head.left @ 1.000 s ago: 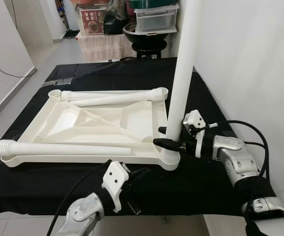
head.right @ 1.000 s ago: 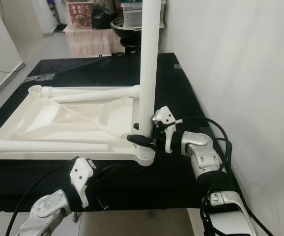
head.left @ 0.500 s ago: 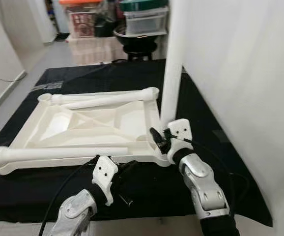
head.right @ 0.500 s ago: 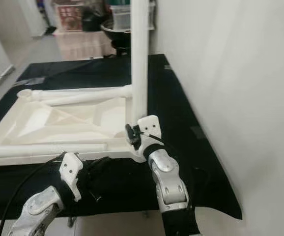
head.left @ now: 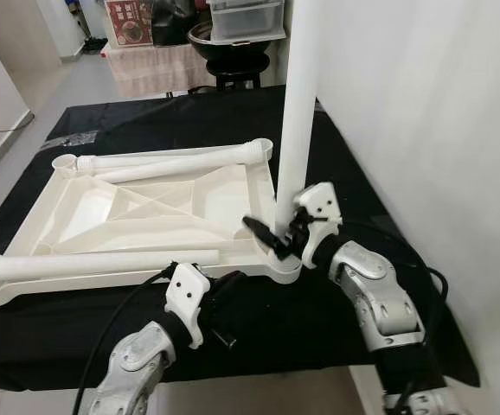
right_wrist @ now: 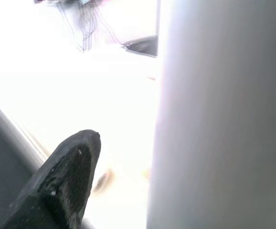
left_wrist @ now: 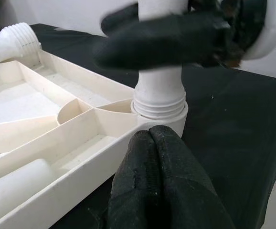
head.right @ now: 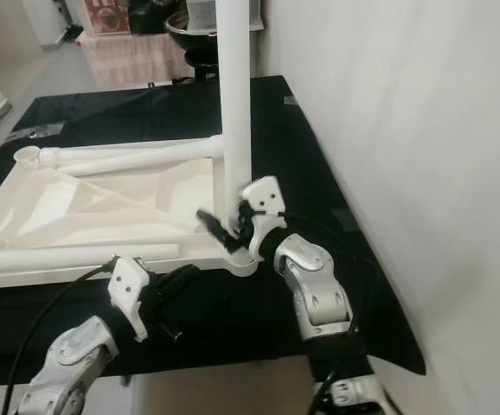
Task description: Building children table
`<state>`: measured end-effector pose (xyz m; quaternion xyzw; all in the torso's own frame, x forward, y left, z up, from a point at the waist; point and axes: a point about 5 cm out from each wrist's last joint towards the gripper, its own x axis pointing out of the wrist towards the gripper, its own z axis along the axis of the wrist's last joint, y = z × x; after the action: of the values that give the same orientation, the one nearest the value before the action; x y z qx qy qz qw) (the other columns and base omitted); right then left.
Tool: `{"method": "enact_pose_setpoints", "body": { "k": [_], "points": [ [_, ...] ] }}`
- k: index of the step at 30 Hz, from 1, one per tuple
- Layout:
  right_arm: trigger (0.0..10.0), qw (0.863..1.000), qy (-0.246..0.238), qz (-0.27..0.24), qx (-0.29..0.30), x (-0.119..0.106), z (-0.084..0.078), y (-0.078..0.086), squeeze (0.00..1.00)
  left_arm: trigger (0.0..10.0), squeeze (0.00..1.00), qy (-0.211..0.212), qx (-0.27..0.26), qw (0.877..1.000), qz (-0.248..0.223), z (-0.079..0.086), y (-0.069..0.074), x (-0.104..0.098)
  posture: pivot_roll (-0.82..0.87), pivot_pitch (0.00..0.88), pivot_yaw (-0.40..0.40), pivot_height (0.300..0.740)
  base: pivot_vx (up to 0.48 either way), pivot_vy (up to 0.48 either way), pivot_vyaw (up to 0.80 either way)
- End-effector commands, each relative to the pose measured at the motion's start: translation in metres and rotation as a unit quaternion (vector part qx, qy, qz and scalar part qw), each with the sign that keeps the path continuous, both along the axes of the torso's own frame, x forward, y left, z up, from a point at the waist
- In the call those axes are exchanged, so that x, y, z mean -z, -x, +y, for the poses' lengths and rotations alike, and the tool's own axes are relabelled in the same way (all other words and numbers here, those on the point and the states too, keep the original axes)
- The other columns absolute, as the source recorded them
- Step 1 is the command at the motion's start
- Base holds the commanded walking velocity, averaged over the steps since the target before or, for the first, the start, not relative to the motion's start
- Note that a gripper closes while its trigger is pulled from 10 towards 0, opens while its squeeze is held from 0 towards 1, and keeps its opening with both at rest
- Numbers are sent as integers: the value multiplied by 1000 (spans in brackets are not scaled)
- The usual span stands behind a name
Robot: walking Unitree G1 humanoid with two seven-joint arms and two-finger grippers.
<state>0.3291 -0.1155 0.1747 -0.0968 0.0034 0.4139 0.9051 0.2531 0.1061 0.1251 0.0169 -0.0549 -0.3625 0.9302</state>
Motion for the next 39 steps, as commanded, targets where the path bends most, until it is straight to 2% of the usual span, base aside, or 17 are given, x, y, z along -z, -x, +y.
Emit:
{"method": "enact_pose_setpoints", "body": {
  "k": [1,4,8,9,11,12,22,23,24,26,27,28,29,30,31,34,39],
  "points": [
    [10000,993,36,26,-113,3,3,-1,0,10000,0,-1,-3,1000,11,0,1,4,-76,85,29,740,0,0,0],
    [10000,986,37,50,-153,-2,-10,-12,0,10000,0,-2,-4,1000,10,0,1,5,-71,84,24,740,0,0,0],
    [10000,987,28,58,-144,-6,-16,-22,0,10000,0,-3,-4,1000,9,-1,1,5,-62,84,21,740,0,0,0],
    [2588,988,27,64,-141,-9,-20,-28,0,10000,0,-4,-3,1000,9,-2,2,5,-59,85,18,740,0,0,0],
    [2588,988,27,64,-141,-9,-20,-28,0,10000,0,-4,-3,1000,9,-2,2,5,-59,85,18,740,0,0,0],
    [0,988,25,67,-140,-10,-23,-31,0,10000,0,-6,-2,1000,8,-2,3,5,-58,85,18,740,0,0,0],
    [0,987,51,84,-128,7,-40,-26,0,10000,0,-36,-27,999,1,3,12,7,-64,98,27,740,0,0,0],
    [0,991,53,82,-95,14,-47,-22,0,10000,0,-37,-28,999,0,4,14,7,-66,106,23,740,0,0,0],
    [0,995,40,83,-23,24,-50,-17,0,10000,0,-35,-30,999,0,5,14,6,-71,117,14,740,0,0,0],
    [0,995,40,83,-23,24,-50,-17,0,10000,0,-35,-30,999,0,5,14,6,-71,117,14,740,0,0,0],
    [0,994,30,79,73,34,-52,-12,0,10000,0,-33,-31,999,0,5,15,6,-72,120,14,740,0,0,0],
    [0,994,30,79,73,34,-52,-12,0,10000,0,-33,-31,999,0,5,15,6,-72,120,14,740,0,0,0],
    [0,980,-17,110,167,57,-32,12,0,10000,0,-26,-33,999,1,8,14,5,-93,148,37,740,0,0,0],
    [0,965,-30,122,228,69,-17,35,0,10000,0,-23,-33,999,2,10,12,4,-95,151,47,740,0,0,0],
    [0,967,-31,108,228,65,-7,45,0,10000,0,-22,-30,999,5,11,11,4,-114,146,62,740,0,0,0],
    [0,965,-40,108,234,63,-9,42,0,10000,0,-22,-23,999,8,11,10,4,-124,139,68,740,0,0,0],
    [0,965,-38,115,232,62,-20,25,0,10000,0,-22,-5,1000,14,8,11,5,-89,138,52,740,0,0,0]
  ]
}}
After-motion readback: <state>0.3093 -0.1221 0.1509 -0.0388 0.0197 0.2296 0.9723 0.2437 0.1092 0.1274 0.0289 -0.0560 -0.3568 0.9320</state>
